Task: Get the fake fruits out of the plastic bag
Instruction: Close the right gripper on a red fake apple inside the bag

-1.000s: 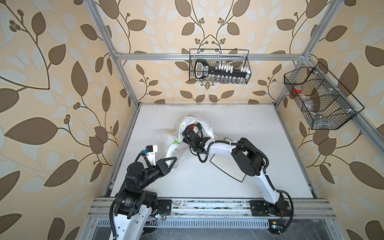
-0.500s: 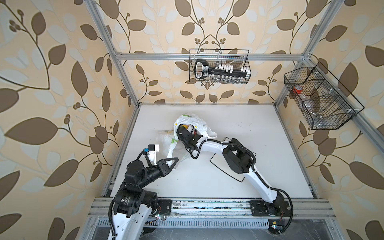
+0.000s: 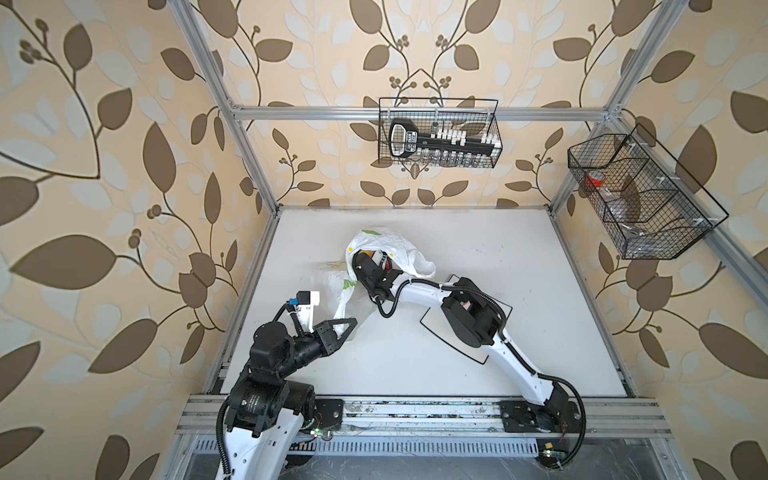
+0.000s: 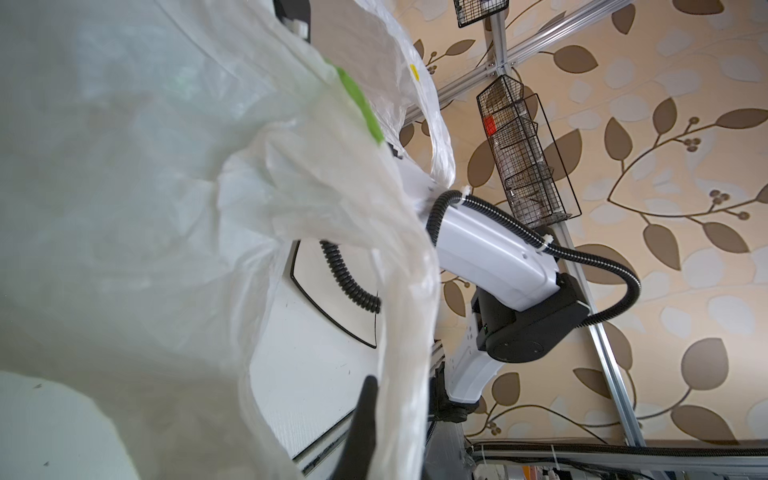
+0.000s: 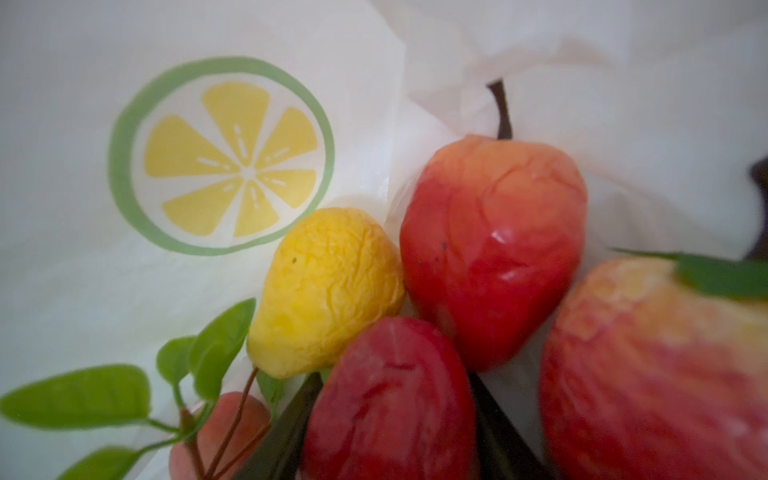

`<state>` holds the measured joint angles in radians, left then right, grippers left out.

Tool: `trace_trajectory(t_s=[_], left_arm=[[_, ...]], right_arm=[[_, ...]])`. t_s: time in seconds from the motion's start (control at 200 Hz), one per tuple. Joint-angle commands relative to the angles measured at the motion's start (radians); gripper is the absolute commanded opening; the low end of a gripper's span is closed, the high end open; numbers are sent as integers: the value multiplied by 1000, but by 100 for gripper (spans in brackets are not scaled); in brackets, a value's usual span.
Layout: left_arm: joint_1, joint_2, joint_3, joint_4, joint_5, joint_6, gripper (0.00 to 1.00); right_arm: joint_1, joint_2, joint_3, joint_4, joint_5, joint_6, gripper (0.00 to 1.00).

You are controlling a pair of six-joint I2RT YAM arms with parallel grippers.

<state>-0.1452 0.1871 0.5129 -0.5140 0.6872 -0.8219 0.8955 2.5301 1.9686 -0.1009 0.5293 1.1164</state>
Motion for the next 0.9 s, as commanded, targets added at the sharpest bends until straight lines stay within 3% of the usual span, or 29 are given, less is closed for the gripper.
trace_trajectory(t_s=[0.0, 0.345, 0.895], left_arm=[[-8, -26, 9, 20, -61, -8, 0], [-8, -63, 1, -46, -186, -26, 0], [-8, -61, -23, -23, -215, -60, 0]], right_arm=[[-1, -67, -84, 20, -24, -24, 37], [13, -268, -358, 188, -116, -22, 35], [25, -485, -613, 264, -219, -84, 33]])
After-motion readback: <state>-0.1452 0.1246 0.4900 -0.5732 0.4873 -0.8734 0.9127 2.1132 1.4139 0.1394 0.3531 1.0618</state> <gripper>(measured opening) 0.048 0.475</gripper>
